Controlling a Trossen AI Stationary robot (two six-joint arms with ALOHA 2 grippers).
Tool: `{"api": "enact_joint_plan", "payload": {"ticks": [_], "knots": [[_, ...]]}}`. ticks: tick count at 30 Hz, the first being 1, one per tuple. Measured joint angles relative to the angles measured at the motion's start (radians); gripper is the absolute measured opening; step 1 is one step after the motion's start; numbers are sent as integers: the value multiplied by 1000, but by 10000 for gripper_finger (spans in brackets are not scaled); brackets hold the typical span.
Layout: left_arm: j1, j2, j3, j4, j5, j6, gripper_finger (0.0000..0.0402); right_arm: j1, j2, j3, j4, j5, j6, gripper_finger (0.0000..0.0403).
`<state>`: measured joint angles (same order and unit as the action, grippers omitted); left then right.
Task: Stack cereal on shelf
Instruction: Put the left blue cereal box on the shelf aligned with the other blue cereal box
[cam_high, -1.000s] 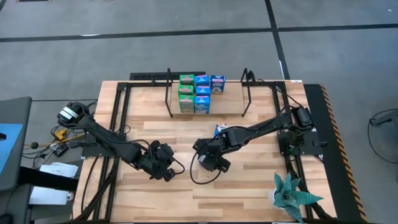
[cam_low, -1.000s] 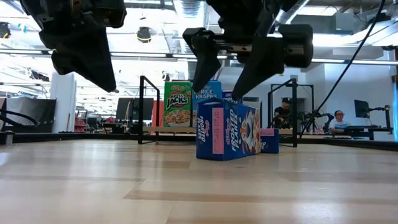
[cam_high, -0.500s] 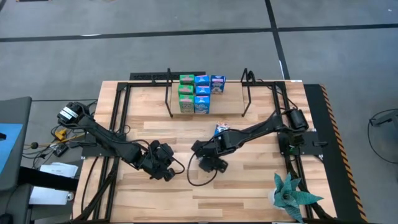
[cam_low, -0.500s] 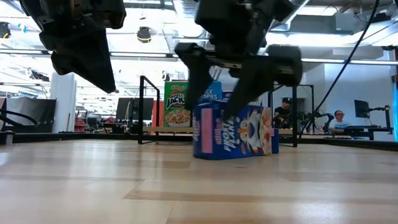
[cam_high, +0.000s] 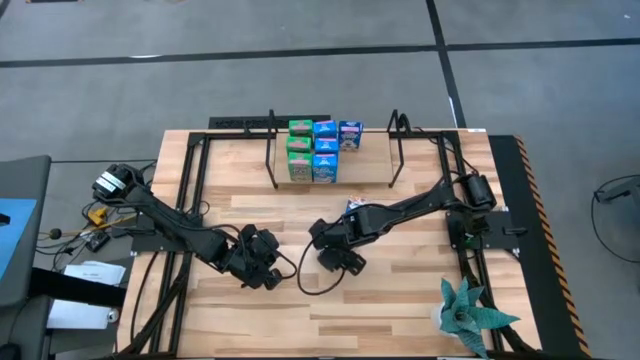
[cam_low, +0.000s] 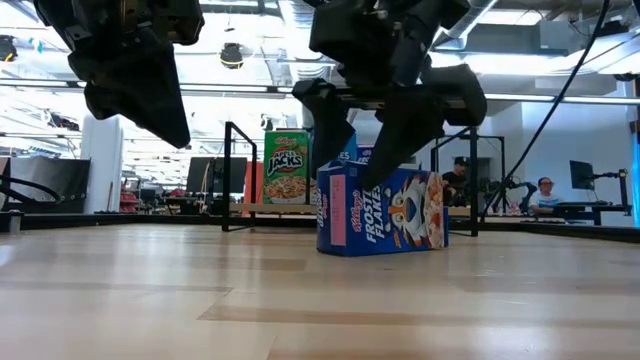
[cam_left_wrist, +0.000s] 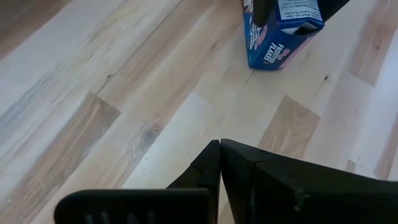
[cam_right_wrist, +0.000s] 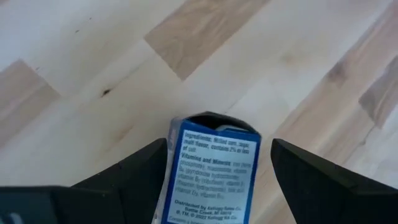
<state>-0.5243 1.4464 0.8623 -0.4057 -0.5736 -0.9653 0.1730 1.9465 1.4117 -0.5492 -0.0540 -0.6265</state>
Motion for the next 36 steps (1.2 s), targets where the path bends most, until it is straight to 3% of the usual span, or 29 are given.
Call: {"api": "enact_joint_plan", "payload": {"ticks": [8, 19, 32, 36], "knots": [[0, 0, 0, 0, -14, 3, 0, 10, 0, 0, -10, 4, 115, 302], [-1, 0, 0, 0, -14, 21, 0, 10, 0, 0, -23, 18, 211, 258], [-14, 0, 0, 0, -14, 27, 0, 11, 0, -1, -27, 31, 275, 160], [-24, 0, 0, 0, -14, 27, 0, 9, -11, 1, -27, -10, 312, 140]]}}
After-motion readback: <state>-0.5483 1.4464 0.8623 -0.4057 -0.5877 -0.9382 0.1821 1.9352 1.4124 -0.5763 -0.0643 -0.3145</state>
